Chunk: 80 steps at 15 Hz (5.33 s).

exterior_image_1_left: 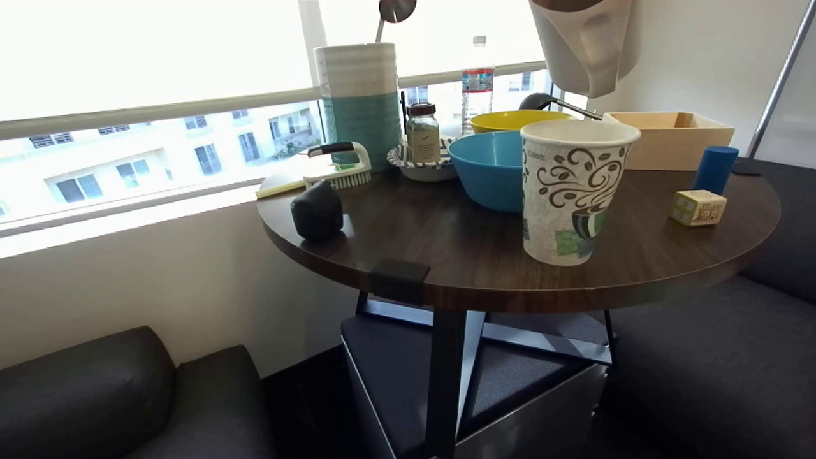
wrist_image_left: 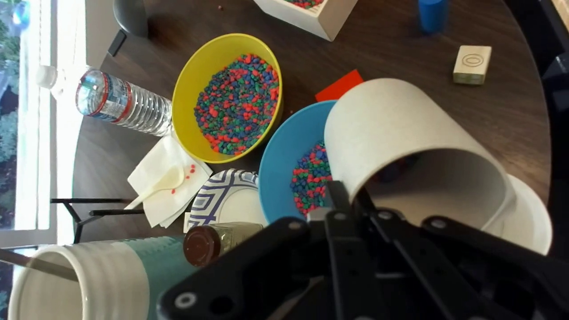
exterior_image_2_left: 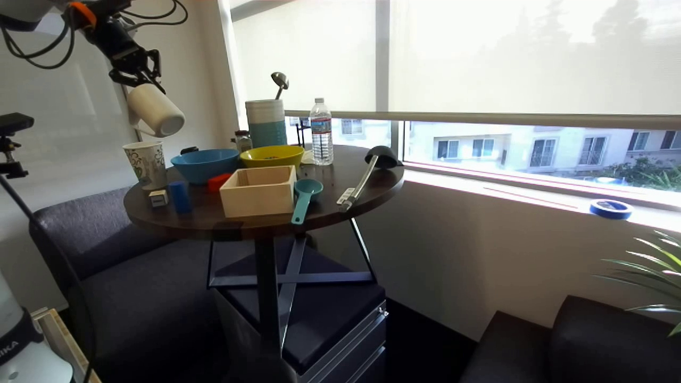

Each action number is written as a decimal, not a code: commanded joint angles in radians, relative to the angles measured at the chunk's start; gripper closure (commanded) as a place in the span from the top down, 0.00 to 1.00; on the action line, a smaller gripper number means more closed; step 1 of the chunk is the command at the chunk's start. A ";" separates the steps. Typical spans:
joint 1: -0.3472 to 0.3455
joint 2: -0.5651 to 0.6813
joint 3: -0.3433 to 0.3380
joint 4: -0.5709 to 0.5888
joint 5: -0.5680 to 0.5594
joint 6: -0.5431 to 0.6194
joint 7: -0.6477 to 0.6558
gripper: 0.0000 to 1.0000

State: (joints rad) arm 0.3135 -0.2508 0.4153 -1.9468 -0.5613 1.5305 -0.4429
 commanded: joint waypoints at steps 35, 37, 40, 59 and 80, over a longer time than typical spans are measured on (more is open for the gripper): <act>0.178 0.307 0.092 0.069 -0.374 -0.428 -0.039 0.01; 0.180 0.320 0.093 0.073 -0.390 -0.430 -0.040 0.01; 0.186 0.343 0.095 0.078 -0.405 -0.442 -0.043 0.01; 0.236 0.457 0.110 0.121 -0.519 -0.588 -0.050 0.01; 0.115 -0.036 -0.060 0.091 -0.056 -0.058 0.168 0.01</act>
State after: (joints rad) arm 0.4523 -0.1940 0.3917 -1.7810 -0.7067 1.3504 -0.3226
